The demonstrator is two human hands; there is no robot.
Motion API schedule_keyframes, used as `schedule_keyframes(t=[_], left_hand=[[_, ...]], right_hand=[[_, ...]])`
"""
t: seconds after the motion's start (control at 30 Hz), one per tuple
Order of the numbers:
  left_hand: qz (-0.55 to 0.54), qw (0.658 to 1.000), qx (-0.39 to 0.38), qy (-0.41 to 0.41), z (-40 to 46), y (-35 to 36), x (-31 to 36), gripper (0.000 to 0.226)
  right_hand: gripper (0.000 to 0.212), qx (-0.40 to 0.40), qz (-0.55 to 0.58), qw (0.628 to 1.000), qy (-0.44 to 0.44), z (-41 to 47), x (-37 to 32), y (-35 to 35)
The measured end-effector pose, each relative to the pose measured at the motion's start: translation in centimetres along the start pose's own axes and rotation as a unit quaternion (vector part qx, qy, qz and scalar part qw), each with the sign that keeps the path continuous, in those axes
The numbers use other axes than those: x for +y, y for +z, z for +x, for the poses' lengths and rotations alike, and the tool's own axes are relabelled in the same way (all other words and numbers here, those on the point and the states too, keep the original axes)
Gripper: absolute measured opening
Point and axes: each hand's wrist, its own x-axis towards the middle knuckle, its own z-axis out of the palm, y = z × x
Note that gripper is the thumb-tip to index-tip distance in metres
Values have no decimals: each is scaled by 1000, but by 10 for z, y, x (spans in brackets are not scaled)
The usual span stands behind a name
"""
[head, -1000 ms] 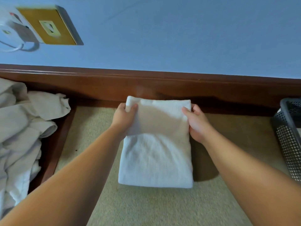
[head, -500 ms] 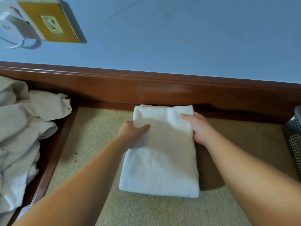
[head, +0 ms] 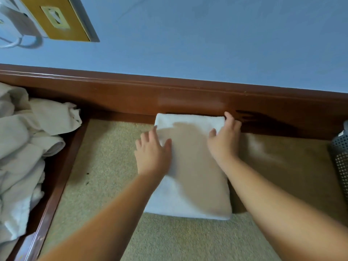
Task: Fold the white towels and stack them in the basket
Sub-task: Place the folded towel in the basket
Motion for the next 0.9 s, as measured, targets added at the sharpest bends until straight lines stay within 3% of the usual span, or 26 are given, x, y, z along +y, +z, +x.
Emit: schedule_keyframes(t=[0.1,0.17,0.23,0.37,0.47,0.57,0.77,0.9], left_hand=[[85,981,-59,165,-36,9,-1,62],[126,966,-129,186,-40,23,-15,66],[133,957,-170,195,-33,32,-28,69],[153,951,-187,195,-20,36,-27,72],[169,958,-156,171,-14,33,-6,65],[141,960,-143,197,1,44,14,62],[124,960,-160,193,14,62,11,62],[136,948,-204,203,18,52,13,63]], right_hand=[[64,-157,-93,976,-121,-41,-1,15],[65,-237,-176,943,-152,-54,18,22],[71,-243,-220,927,-182,-53,43,23],[76,-226,-233,929,-176,-44,55,26],[73,-199,-235,938,-158,-44,39,33],[65,-178,-240,941,-159,-30,27,38],[63,-187,-254,938,-145,-12,34,52],[62,-239,-243,931,-130,-11,27,43]])
